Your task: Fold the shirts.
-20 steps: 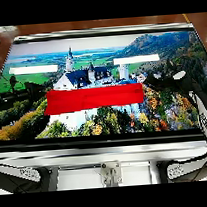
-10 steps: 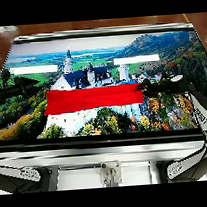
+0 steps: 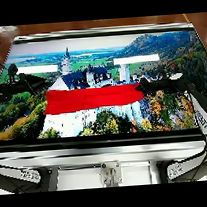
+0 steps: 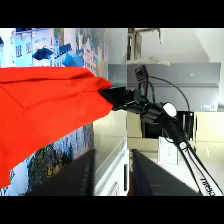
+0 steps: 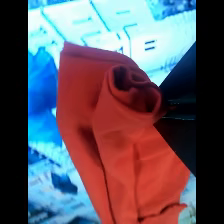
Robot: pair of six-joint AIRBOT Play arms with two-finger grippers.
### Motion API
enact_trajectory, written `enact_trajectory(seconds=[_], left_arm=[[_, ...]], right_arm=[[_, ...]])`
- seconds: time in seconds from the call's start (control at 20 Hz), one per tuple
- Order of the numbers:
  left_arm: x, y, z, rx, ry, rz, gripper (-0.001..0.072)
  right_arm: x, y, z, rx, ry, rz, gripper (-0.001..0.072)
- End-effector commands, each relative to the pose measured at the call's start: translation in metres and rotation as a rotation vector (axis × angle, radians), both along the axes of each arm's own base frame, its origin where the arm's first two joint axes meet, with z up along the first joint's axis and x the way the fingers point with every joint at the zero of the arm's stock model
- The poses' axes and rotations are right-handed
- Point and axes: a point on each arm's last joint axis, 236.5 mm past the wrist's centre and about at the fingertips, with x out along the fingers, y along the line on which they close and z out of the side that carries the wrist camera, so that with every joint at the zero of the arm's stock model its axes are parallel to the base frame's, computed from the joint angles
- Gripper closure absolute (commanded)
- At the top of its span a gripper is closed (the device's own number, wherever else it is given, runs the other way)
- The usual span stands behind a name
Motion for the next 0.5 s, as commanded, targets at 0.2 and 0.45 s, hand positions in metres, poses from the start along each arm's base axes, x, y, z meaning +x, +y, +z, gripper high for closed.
enact_trajectory(seconds=[0.2,0.45], left_arm=[[-0.015,-0.102,-0.036,0.177,-0.037,-0.204,0.0670],[-0.031,-0.211,-0.080,0.347,-0.088,-0.296,0.0670]], right_arm=[[-0.021,0.010,0.124,0.011,-0.190,0.068,0.0653],[-0.065,0.023,0.187,0.020,-0.220,0.123,0.0653]])
